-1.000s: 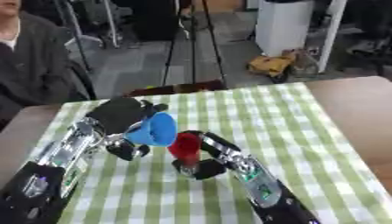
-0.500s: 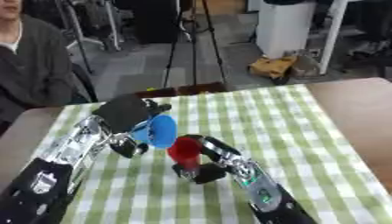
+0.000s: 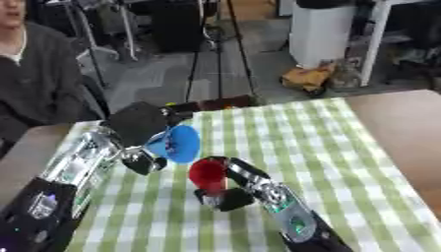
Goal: Pour the contents of one cup into another cup.
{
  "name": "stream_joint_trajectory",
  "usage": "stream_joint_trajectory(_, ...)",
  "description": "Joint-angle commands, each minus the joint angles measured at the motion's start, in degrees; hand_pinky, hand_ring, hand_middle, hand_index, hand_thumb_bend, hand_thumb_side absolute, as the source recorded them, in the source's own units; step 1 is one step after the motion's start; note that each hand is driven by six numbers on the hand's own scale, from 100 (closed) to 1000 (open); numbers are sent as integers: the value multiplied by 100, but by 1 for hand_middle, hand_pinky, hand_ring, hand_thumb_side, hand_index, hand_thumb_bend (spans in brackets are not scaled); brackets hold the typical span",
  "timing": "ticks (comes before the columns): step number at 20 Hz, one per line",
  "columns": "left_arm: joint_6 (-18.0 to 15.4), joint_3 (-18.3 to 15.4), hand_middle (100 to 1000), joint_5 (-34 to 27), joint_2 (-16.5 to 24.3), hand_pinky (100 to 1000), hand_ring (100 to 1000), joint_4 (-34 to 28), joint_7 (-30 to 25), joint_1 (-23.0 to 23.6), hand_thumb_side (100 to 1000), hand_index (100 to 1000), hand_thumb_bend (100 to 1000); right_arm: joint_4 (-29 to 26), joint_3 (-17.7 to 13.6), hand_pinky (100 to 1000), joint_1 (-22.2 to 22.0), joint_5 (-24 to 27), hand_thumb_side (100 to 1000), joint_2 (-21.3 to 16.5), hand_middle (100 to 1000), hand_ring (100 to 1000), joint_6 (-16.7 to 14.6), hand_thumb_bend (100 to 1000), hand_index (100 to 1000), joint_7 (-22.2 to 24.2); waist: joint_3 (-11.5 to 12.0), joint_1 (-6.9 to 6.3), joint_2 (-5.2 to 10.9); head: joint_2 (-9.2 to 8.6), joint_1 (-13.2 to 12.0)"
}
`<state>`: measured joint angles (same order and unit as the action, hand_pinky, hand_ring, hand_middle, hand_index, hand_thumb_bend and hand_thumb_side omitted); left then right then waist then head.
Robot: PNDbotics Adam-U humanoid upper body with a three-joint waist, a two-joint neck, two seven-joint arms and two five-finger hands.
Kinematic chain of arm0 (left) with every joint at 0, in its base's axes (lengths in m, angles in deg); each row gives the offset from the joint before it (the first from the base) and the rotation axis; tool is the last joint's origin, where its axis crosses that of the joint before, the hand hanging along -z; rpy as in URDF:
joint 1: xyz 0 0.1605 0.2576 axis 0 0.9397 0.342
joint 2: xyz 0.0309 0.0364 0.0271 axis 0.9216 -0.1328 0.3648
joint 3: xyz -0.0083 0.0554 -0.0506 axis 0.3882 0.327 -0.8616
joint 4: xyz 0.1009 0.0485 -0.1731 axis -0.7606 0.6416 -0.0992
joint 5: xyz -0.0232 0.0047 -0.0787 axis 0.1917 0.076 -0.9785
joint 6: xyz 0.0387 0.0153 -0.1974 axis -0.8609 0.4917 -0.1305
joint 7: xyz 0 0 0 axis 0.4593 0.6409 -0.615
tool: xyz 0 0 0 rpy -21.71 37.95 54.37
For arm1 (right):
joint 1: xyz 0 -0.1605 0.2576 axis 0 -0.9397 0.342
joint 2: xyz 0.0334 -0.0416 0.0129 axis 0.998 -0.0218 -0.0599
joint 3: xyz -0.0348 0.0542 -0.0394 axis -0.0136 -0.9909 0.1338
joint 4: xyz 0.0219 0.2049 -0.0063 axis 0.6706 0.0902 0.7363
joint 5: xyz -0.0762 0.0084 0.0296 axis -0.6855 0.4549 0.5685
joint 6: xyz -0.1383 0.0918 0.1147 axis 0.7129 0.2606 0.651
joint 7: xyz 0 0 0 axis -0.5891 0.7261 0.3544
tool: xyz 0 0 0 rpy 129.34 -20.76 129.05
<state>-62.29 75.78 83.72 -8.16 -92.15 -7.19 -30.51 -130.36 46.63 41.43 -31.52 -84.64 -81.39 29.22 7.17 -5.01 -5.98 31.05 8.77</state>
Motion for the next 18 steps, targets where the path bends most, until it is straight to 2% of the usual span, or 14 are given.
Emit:
stream_joint_trajectory(1, 42, -88, 352, -240, 222, 662, 450, -244, -92, -97, 100, 576, 383, -43, -27, 824, 82, -76, 144, -27, 696, 804, -27, 209, 834, -1, 23, -5, 122, -45, 59)
stream_joint_trajectory(5, 42, -76, 342, -377, 346, 666, 443, -413, -227, -95, 100, 589, 391, -27, -20, 823, 75, -61, 144, -73, 696, 806, -38, 210, 833, 4, 35, -30, 143, -51, 164)
stream_joint_trajectory(18, -19, -88, 319, -375, 475, 674, 429, -687, -449, -96, 100, 590, 410, 49, -37, 822, 65, -131, 150, -86, 696, 807, -45, 182, 832, -27, 56, -86, 178, -90, 221)
